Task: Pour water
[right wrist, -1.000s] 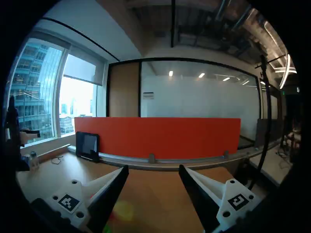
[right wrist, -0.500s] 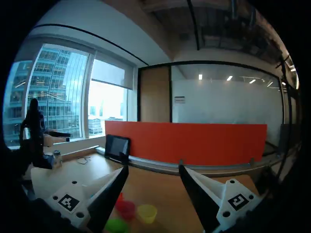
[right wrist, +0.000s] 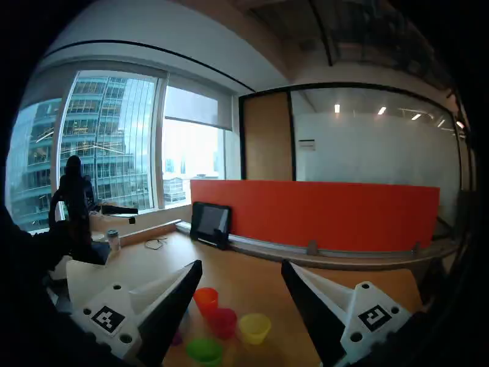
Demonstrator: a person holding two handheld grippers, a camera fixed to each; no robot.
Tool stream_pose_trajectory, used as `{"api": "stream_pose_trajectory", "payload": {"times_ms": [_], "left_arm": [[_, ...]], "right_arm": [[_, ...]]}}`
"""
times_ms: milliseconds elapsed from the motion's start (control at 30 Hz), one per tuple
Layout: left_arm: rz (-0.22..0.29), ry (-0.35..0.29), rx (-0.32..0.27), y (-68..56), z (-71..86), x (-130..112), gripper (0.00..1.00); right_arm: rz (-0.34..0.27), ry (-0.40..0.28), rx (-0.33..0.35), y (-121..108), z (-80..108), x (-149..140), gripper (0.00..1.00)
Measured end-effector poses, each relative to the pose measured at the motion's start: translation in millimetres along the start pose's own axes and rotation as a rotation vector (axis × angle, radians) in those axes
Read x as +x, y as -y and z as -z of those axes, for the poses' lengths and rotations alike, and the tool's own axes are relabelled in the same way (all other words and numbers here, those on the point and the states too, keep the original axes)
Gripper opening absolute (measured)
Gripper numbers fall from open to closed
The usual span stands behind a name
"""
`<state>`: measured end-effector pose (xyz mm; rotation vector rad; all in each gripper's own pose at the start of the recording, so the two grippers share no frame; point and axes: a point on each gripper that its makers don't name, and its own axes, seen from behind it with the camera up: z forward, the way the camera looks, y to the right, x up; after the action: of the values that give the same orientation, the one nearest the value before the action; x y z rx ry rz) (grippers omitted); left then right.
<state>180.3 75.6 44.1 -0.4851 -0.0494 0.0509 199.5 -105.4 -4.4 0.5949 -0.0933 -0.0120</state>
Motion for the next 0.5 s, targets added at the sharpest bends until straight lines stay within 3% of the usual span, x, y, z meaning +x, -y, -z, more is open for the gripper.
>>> {"api": "stream_pose_trajectory", "payload": {"times_ms": [500], "left_arm": [[-0.004,0.099,-0.040,2.9,-7.2,-47.3,0.97]], "right_arm": [[0.051,0.111,0.103,23.1,-2.2,-32.3,1.00]]}}
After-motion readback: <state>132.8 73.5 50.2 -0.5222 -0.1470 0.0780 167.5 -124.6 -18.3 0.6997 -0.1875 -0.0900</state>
